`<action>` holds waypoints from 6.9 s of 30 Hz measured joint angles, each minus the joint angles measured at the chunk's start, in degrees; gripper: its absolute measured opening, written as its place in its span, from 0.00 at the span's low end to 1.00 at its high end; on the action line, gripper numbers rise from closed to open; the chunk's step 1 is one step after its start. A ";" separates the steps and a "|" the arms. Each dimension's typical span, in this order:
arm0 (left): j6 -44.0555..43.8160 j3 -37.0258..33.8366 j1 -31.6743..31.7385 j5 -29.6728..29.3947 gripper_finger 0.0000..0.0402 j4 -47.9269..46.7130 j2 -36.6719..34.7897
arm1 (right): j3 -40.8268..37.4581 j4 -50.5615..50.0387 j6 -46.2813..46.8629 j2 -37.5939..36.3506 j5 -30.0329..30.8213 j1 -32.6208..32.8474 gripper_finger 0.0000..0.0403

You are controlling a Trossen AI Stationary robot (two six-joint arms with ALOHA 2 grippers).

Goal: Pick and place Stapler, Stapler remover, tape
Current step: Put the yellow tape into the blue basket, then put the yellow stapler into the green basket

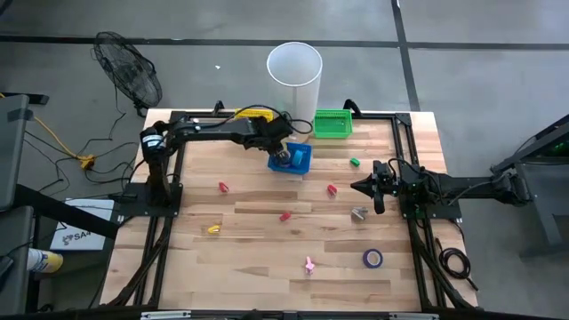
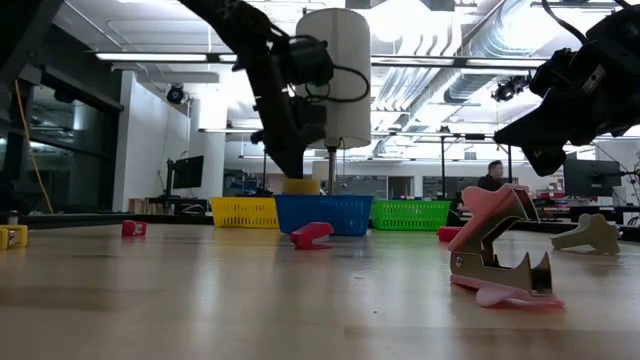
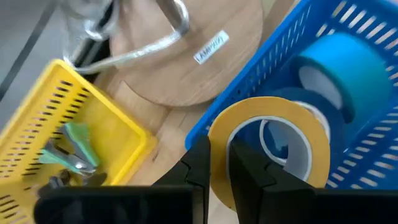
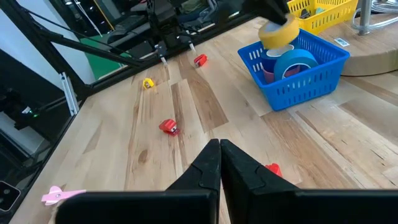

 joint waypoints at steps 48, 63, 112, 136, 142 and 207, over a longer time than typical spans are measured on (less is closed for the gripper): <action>-4.09 0.02 -3.28 3.97 0.40 -9.75 -5.67 | 0.02 -0.02 0.00 0.00 0.00 0.02 0.00; -8.85 0.02 -15.65 -1.68 0.40 -28.81 -11.50 | 0.00 0.00 0.00 0.00 0.00 0.00 0.00; -8.82 -47.02 -44.28 -10.54 0.40 18.80 -48.58 | 0.02 0.71 6.34 1.04 0.26 0.00 0.00; -32.59 -54.64 -44.43 16.28 0.40 0.77 -50.32 | 0.04 -0.07 4.35 2.54 1.38 0.00 0.00; -34.22 -54.64 -46.86 17.44 0.40 -0.24 -50.30 | 0.04 -0.22 4.41 3.81 1.38 0.01 0.00; -38.68 -54.58 -49.32 13.42 0.69 3.65 -38.37 | 0.04 -0.48 -0.04 4.94 0.61 0.00 0.00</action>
